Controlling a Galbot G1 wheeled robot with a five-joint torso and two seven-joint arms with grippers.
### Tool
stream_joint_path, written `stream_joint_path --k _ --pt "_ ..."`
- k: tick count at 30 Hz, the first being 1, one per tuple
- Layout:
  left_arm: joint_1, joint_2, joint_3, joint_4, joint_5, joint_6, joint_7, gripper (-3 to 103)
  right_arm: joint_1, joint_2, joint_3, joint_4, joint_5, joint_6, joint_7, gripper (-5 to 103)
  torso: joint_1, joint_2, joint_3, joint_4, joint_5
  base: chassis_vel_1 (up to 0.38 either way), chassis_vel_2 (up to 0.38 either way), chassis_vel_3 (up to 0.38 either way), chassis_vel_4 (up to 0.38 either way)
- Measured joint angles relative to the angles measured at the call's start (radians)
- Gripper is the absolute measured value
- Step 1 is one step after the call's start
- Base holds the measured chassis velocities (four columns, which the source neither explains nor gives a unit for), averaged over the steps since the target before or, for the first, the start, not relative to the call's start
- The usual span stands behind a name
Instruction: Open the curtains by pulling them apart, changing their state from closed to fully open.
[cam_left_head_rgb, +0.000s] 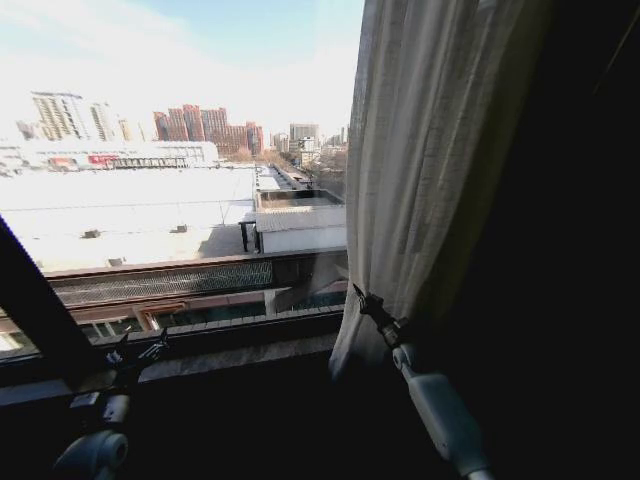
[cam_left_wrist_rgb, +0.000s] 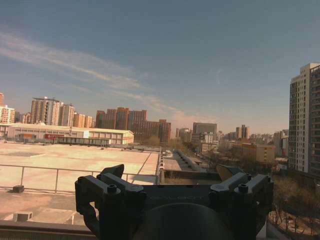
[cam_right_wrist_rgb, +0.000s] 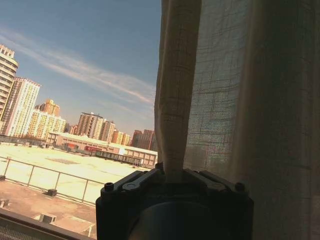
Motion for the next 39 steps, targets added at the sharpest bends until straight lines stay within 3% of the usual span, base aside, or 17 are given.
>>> stream_joint_path --k 21,26,31,39 --pt "0.0 0.0 0.0 0.0 0.0 0.0 0.0 100 -0.023 -0.002 0.002 0.019 0.026 0.026 -0.005 0 0.0 0.0 0.0 -0.0003 0.0006 -0.314 -0.333 0.316 0.326" --pt "0.0 0.0 0.0 0.0 0.0 0.0 0.001 100 -0.023 0.0 0.008 0.016 0.02 0.03 -0.018 0 0.0 0.0 0.0 -0.0005 0.0009 -0.068 -0.076 0.095 0.066" --pt "0.0 0.0 0.0 0.0 0.0 0.0 0.0 100 -0.025 0.001 0.023 0.013 0.009 0.027 -0.047 0 0.0 0.0 0.0 0.0007 -0.0014 0.0 0.0 0.0 0.0" --pt "0.0 0.0 0.0 0.0 0.0 0.0 -0.001 100 -0.037 -0.008 0.038 0.015 0.007 0.022 -0.049 0 0.0 0.0 0.0 -0.0004 0.0007 -0.029 -0.022 0.028 0.032"
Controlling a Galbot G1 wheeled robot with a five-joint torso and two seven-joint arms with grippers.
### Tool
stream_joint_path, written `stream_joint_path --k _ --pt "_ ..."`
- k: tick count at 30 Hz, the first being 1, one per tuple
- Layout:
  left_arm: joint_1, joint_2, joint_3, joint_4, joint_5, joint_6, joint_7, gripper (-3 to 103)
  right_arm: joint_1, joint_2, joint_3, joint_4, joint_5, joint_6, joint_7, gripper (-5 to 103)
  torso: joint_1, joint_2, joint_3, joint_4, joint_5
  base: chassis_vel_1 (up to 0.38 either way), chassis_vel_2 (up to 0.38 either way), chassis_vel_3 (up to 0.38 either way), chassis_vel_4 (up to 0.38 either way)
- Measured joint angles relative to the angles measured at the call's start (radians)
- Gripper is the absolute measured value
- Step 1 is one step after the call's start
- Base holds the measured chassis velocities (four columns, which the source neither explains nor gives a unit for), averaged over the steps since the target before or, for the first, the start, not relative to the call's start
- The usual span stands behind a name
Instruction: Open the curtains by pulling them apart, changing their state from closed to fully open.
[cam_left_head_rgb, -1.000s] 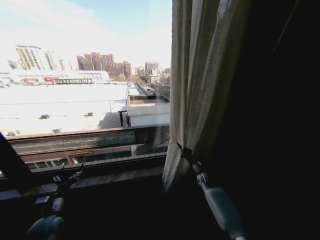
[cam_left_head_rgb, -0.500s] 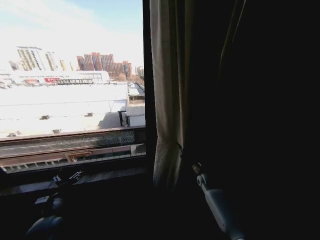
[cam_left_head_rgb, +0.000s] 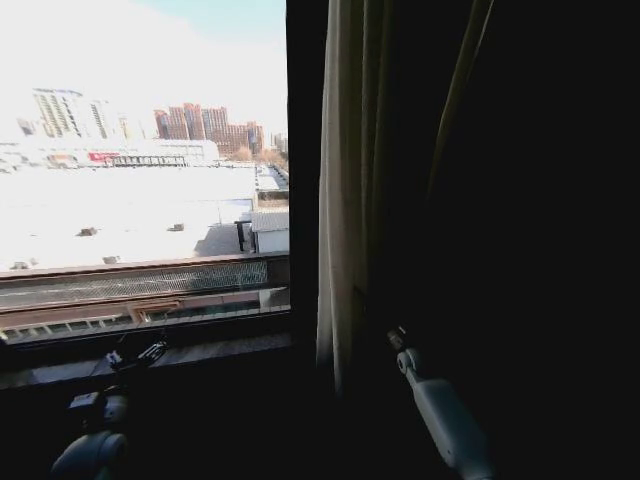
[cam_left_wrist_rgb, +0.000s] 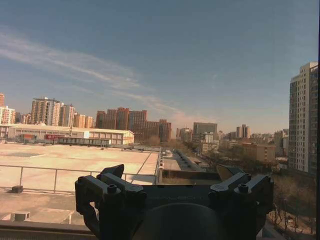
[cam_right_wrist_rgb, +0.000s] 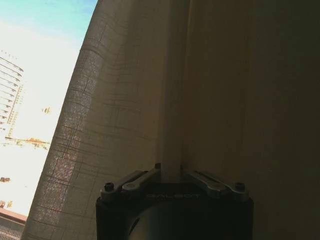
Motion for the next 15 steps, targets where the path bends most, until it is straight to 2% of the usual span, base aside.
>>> stream_joint_path --k 15 --pt "0.0 -0.001 0.001 0.0 0.0 0.0 0.001 100 -0.023 0.0 -0.017 0.033 0.023 0.037 0.04 0 0.0 0.0 0.0 0.0001 -0.0003 -0.183 -0.18 0.191 0.188"
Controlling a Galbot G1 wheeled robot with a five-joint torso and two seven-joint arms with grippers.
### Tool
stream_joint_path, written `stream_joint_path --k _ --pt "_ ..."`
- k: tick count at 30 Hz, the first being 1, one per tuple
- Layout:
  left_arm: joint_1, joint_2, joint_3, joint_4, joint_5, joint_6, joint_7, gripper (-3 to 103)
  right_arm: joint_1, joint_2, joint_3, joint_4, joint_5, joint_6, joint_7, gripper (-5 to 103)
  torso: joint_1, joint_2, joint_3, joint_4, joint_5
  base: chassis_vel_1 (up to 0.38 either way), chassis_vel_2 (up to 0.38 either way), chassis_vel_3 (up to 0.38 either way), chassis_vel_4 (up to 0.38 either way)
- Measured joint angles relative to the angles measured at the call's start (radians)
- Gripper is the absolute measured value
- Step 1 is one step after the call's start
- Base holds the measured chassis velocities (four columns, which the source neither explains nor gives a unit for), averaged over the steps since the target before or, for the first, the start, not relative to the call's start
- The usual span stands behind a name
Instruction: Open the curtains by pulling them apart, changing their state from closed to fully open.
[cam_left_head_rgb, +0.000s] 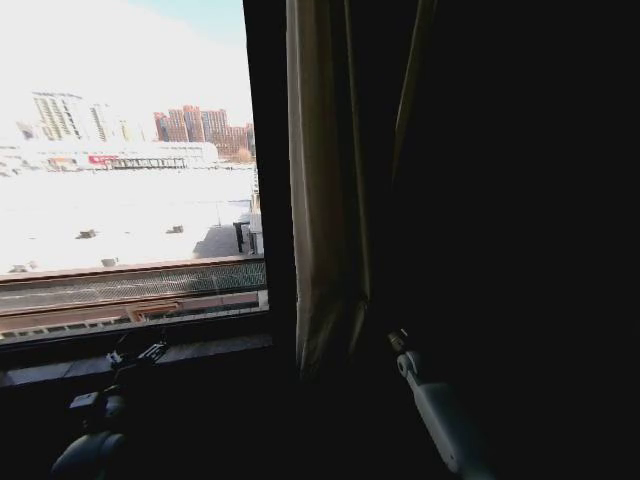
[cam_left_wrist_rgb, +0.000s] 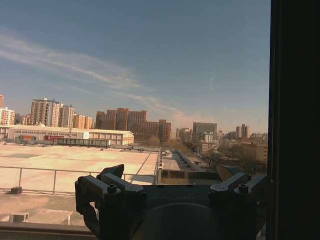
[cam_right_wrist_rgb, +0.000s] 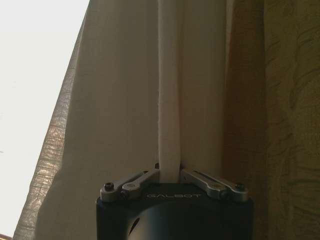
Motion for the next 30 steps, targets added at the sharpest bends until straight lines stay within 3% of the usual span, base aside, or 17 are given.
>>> stream_joint_path --k 12,17,30 --pt "0.0 0.0 -0.001 0.0 0.0 0.0 0.0 100 0.005 0.014 -0.017 0.01 -0.048 0.032 0.01 0 0.0 0.0 0.0 0.0009 -0.0004 -0.005 0.003 -0.001 0.004" --pt "0.0 0.0 0.0 0.0 0.0 0.0 0.0 100 0.011 0.043 -0.057 0.022 -0.058 0.037 -0.003 0 0.0 0.0 0.0 -0.0002 0.0003 0.0 0.0 0.0 0.0" --pt "0.0 0.0 0.0 0.0 0.0 0.0 0.0 100 0.205 0.113 -0.147 -0.156 -0.126 0.027 0.04 0 0.0 0.0 0.0 0.0002 0.0 0.0 0.0 0.0 0.0"
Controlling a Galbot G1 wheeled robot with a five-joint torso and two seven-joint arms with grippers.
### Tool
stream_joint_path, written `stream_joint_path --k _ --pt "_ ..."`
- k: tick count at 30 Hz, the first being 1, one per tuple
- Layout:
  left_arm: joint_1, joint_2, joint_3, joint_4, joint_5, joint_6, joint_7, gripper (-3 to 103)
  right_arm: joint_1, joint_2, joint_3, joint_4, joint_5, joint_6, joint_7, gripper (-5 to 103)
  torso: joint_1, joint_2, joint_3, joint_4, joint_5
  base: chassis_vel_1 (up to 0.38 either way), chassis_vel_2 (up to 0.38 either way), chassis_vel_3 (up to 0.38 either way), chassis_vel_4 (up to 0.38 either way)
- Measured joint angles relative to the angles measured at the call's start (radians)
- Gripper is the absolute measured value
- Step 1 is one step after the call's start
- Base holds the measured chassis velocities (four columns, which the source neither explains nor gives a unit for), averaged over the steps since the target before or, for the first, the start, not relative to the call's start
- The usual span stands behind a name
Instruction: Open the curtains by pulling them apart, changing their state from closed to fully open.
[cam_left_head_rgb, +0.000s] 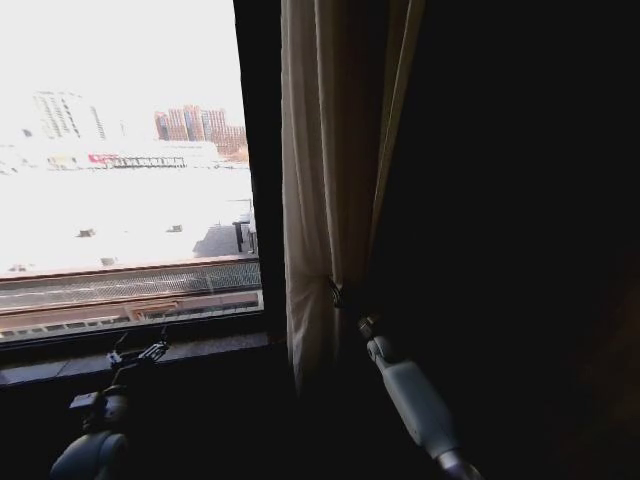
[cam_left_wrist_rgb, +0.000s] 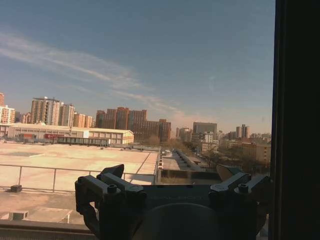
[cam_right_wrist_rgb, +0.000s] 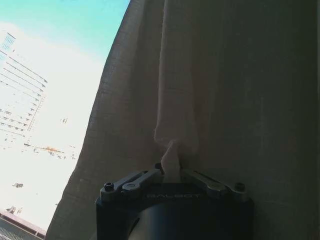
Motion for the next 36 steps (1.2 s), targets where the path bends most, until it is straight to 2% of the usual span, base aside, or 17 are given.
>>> stream_joint_path --k 3,5,9,12,14,17,20,23,26,28,36 --pt "0.0 0.0 0.0 0.0 0.0 0.0 0.0 100 0.032 0.003 -0.006 -0.042 0.0 0.0 0.01 0 0.0 0.0 0.0 -0.0001 -0.0001 0.0 0.0 0.0 0.0" --pt "0.0 0.0 0.0 0.0 0.0 0.0 0.0 100 0.076 0.003 -0.007 -0.111 0.0 -0.008 0.049 0 0.0 0.0 0.0 0.0003 -0.0001 0.0 0.0 0.0 0.0" --pt "0.0 0.0 0.0 0.0 0.0 0.0 0.0 100 0.099 -0.009 0.007 -0.137 -0.006 -0.049 0.113 0 0.0 0.0 0.0 0.0003 -0.0002 0.0 0.0 0.0 0.0" --pt "0.0 0.0 0.0 0.0 0.0 0.0 0.0 100 0.105 -0.031 0.042 -0.142 -0.041 -0.102 0.227 0 0.0 0.0 0.0 -0.0002 0.0 0.0 0.0 0.0 0.0" --pt "0.0 0.0 0.0 0.0 0.0 0.0 0.0 100 0.105 -0.034 0.047 -0.142 -0.045 -0.108 0.239 0 0.0 0.0 0.0 -0.0002 0.0001 0.0 0.0 0.0 0.0" --pt "0.0 0.0 0.0 0.0 0.0 0.0 0.0 100 0.094 -0.071 0.11 -0.145 -0.084 -0.145 0.318 0 0.0 0.0 0.0 0.0002 0.0 0.0 0.0 0.0 0.0" --pt "0.0 0.0 0.0 0.0 0.0 0.0 0.0 100 0.088 -0.09 0.138 -0.144 -0.097 -0.163 0.346 0 0.0 0.0 0.0 0.0002 -0.0001 0.0 0.0 0.0 0.0" --pt "0.0 0.0 0.0 0.0 0.0 0.0 0.0 100 0.074 -0.128 0.196 -0.139 -0.129 -0.2 0.424 0 0.0 0.0 0.0 0.0003 0.0001 0.0 0.0 0.0 0.0" --pt "0.0 0.0 0.0 0.0 0.0 0.0 0.0 100 0.067 -0.143 0.22 -0.136 -0.143 -0.215 0.448 0 0.0 0.0 0.0 0.0002 0.0001 0.0 0.0 0.0 0.0" --pt "0.0 0.0 0.0 0.0 0.0 0.0 0.0 100 0.053 -0.165 0.263 -0.129 -0.166 -0.24 0.493 0 0.0 0.0 0.0 0.0 0.0001 0.0 0.0 0.0 0.0" --pt "0.0 0.0 0.0 0.0 0.0 0.0 0.0 100 0.025 -0.197 0.315 -0.117 -0.201 -0.26 0.544 0 0.0 0.0 0.0 -0.0002 -0.0001 0.0 0.0 0.0 0.0"
